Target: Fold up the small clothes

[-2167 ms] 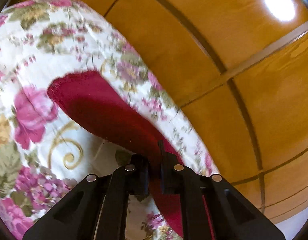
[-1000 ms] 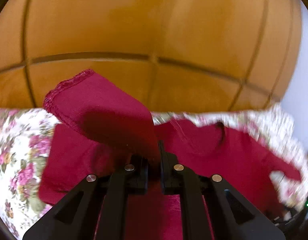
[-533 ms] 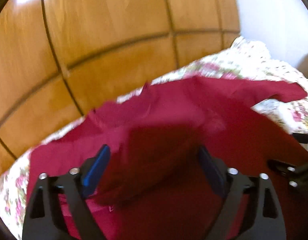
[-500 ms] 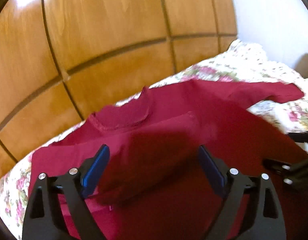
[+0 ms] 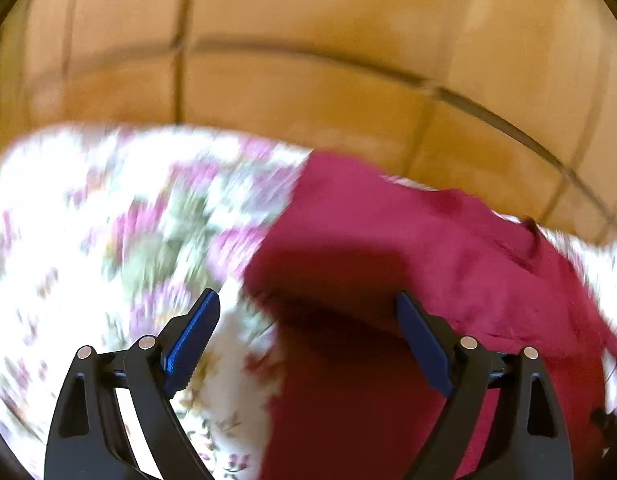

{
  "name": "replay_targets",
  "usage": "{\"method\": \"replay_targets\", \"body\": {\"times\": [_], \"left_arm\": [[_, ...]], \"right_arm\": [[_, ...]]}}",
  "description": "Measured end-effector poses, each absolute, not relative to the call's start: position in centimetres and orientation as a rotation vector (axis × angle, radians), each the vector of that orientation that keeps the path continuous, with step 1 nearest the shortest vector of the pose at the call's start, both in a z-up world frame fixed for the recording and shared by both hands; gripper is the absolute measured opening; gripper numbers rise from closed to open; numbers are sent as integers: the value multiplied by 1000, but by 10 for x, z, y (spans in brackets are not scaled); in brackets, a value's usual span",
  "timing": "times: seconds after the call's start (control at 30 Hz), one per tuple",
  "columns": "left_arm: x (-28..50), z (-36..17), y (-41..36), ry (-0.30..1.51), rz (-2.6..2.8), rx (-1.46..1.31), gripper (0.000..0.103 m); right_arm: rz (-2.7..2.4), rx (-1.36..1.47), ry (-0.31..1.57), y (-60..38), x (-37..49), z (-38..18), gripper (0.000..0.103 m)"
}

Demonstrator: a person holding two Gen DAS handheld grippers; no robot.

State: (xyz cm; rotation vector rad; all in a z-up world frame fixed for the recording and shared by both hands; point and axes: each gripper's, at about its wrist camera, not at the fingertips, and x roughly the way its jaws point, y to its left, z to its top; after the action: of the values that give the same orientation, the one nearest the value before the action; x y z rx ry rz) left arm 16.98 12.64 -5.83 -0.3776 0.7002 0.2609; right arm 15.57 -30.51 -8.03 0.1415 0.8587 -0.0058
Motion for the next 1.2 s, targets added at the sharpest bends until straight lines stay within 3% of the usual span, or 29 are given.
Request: {"method": "replay_targets", "body": {"times": [0.1, 0.17, 0.23, 0.3, 0.47, 0.53, 0.6, 0.73, 0.9, 1.07, 1.2], "left_arm": [[171, -72, 147, 738, 255, -509, 88], [171, -72, 144, 729, 249, -503, 88], [173, -71, 139, 732, 236, -478, 88], [173, -72, 139, 745, 236, -471, 88], [176, -73, 137, 754, 240, -458, 88], [177, -72, 135, 760, 243, -439, 90], [178, -73, 133, 767, 242, -430, 92], [181, -75, 133, 774, 231, -430, 96], [187, -77, 128, 791, 239, -402, 97], [169, -51, 134, 666, 262, -436, 97], [174, -20, 120, 559, 226, -332, 97]], "right_arm": [[80, 106, 791, -288, 157, -67, 100], [161, 165, 788, -282, 166, -65, 95], [227, 270, 817, -283, 179, -70, 72], [280, 385, 858, -286, 195, -79, 62], [412, 453, 886, -280, 226, -94, 55], [461, 442, 895, -272, 235, -92, 22], [447, 419, 895, -267, 243, -91, 15], [368, 345, 817, -264, 244, -77, 10], [260, 337, 897, -272, 252, -105, 10], [284, 402, 874, -283, 249, -107, 10], [246, 405, 800, -291, 237, -90, 2]]}}
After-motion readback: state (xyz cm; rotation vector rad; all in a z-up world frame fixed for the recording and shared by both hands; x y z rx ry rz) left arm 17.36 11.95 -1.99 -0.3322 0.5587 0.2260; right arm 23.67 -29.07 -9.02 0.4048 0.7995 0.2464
